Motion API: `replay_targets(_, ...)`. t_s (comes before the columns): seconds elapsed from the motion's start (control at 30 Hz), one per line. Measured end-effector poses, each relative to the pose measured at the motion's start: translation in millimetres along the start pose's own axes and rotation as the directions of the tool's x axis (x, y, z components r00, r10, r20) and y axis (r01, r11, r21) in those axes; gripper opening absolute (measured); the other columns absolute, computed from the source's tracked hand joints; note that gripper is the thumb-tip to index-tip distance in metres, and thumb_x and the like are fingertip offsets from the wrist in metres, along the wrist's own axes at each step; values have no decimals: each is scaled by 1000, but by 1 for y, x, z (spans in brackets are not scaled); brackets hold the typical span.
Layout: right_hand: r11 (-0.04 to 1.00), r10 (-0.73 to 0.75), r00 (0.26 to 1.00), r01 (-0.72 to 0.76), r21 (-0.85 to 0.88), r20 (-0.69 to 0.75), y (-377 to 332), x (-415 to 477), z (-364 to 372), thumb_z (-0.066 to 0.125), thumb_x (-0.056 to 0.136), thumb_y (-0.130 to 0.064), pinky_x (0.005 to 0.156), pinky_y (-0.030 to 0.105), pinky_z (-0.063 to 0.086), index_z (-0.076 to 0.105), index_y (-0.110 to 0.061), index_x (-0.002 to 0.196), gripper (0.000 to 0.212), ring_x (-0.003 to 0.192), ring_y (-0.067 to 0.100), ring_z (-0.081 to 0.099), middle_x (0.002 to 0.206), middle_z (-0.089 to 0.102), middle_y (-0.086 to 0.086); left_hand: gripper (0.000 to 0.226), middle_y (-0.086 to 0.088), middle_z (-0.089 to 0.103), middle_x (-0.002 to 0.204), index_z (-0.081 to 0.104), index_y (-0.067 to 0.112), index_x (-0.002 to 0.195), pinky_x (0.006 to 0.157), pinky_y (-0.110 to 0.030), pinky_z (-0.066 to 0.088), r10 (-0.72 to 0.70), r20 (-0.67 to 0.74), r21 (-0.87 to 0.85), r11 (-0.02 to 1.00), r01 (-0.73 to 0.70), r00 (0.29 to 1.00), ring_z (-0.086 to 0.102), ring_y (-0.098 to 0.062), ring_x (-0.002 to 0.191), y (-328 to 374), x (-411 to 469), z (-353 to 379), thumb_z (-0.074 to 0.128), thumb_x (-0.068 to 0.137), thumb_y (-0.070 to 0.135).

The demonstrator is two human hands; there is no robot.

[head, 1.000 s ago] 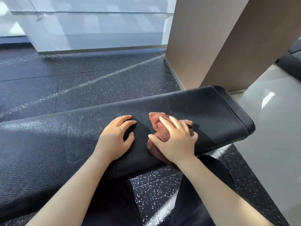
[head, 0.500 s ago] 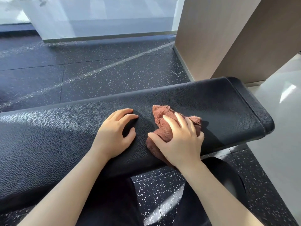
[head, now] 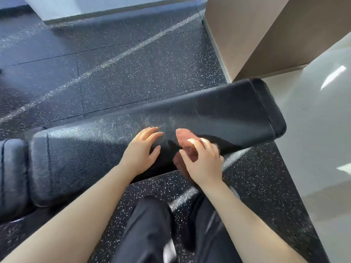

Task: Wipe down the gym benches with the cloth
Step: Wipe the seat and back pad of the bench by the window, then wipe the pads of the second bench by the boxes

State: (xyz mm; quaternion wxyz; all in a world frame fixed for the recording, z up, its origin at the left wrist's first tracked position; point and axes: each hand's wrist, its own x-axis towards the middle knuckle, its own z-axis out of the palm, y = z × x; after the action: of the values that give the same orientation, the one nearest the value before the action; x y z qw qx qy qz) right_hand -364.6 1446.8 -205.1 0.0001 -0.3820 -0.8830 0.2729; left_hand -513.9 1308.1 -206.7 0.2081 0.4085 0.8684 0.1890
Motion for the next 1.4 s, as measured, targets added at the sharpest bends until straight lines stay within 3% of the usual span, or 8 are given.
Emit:
replay_targets(0.1, 999, 45, 997, -45, 7, 69, -23, -40, -54, 38, 78, -68, 91, 48, 42, 57, -38, 117, 52, 119, 23, 44, 130, 53, -8, 44, -5, 49, 136, 54, 17, 126, 109, -35, 29, -21, 31, -31, 999, 22, 999, 39, -23, 129, 41, -38, -49, 46, 86, 31)
replay_targets(0.37, 999, 37, 985, -35, -10, 170, -87, -114, -236, 52, 86, -61, 95, 47, 37, 53, -40, 123, 43, 124, 18, 39, 133, 47, -11, 34, 1, 51, 132, 57, 21, 121, 103, -27, 29, -40, 56, -88, 995, 45, 998, 42, -18, 125, 176, -114, -191, 49, 90, 29)
replay_targets(0.6, 999, 7, 1000, -6, 51, -15, -97, -142, -336, 52, 84, -62, 88, 46, 44, 54, -39, 119, 43, 119, 20, 44, 129, 51, -9, 39, 5, 51, 130, 57, 21, 121, 103, -26, 30, 96, 13, -119, 988, -94, 995, 43, -14, 123, 262, -127, -257, 44, 87, 35)
replay_targets(0.73, 987, 87, 987, -67, 149, -134, -95, -153, -355, 39, 79, -69, 86, 46, 47, 55, -39, 116, 50, 114, 20, 48, 123, 53, -11, 30, 5, 50, 131, 58, 23, 119, 102, -28, 30, 194, 9, -113, 975, -192, 981, 43, -15, 123, 282, -121, -264, 51, 91, 28)
replay_targets(0.87, 971, 183, 963, -146, 187, -200, -101, -168, -363, 46, 82, -66, 86, 49, 48, 55, -38, 117, 46, 113, 22, 49, 125, 54, -10, 35, 7, 49, 132, 57, 26, 119, 102, -25, 28, 316, 79, -103, 946, -307, 946, 42, -14, 124, 291, -113, -272, 46, 88, 35)
replay_targets(1.03, 933, 330, 901, -266, 243, -281, -122, -197, -355, 49, 82, -64, 87, 49, 48, 56, -36, 118, 46, 113, 23, 49, 125, 54, -8, 36, 1, 55, 126, 61, 20, 115, 102, -36, 38, 492, 130, -147, 868, -474, 861, 50, -19, 117, 290, -93, -289, 47, 86, 35)
replay_targets(1.17, 860, 498, 787, -396, 321, -364, -137, -228, -340, 44, 80, -68, 90, 49, 48, 56, -37, 118, 50, 112, 22, 51, 125, 54, -10, 43, 1, 56, 124, 61, 20, 114, 100, -40, 41, 624, 218, -166, 782, -601, 751, 51, -21, 116, 288, -81, -284, 41, 85, 43)
replay_targets(1.4, 647, 763, 488, -590, 483, -425, -138, -308, -327, 53, 86, -60, 95, 50, 46, 57, -33, 121, 44, 115, 22, 51, 125, 56, -7, 41, 1, 56, 123, 61, 20, 113, 101, -37, 40, 795, 428, -269, 566, -779, 430, 51, -19, 116, 330, -101, -248, 42, 86, 44)
